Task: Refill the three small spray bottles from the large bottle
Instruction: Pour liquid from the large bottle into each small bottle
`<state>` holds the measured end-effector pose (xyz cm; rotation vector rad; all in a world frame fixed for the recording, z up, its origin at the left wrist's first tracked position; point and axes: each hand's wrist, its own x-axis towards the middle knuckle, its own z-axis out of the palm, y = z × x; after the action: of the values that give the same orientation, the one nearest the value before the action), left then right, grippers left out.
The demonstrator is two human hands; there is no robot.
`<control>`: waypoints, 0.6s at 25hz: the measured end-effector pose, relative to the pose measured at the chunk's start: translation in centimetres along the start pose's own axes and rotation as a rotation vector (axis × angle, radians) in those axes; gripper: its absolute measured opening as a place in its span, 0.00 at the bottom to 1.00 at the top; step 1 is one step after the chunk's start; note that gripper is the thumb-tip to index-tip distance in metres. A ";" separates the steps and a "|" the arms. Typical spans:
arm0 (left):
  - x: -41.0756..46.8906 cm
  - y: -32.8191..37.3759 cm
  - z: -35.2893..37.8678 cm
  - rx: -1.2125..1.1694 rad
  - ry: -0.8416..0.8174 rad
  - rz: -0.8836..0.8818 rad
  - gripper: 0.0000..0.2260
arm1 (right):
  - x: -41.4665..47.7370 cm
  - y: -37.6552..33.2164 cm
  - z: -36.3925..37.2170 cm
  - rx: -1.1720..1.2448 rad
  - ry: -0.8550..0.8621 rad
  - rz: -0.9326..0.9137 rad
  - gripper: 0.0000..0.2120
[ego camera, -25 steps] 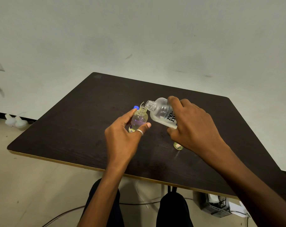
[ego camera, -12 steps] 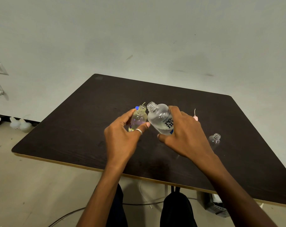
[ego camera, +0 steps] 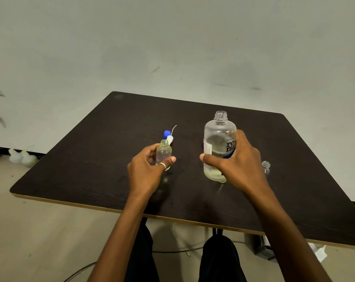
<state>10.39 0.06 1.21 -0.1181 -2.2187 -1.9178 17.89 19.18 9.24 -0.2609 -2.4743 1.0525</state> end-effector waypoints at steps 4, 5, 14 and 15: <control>0.8 -1.8 0.8 0.052 -0.026 -0.030 0.20 | -0.3 0.3 -1.0 0.050 0.058 0.015 0.33; 1.0 -2.1 1.0 0.066 -0.032 -0.037 0.21 | -0.3 0.4 -1.2 0.061 0.064 0.018 0.34; 1.2 -3.1 1.3 0.138 -0.043 -0.036 0.22 | -0.4 1.0 -2.5 0.078 0.124 0.003 0.35; 1.1 -3.1 1.3 0.139 -0.043 -0.038 0.22 | -0.4 1.1 -2.7 0.078 0.131 0.002 0.35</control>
<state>8.56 0.82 -1.75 -0.0966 -2.3904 -1.7884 19.47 21.50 9.98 -0.2989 -2.3126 1.0940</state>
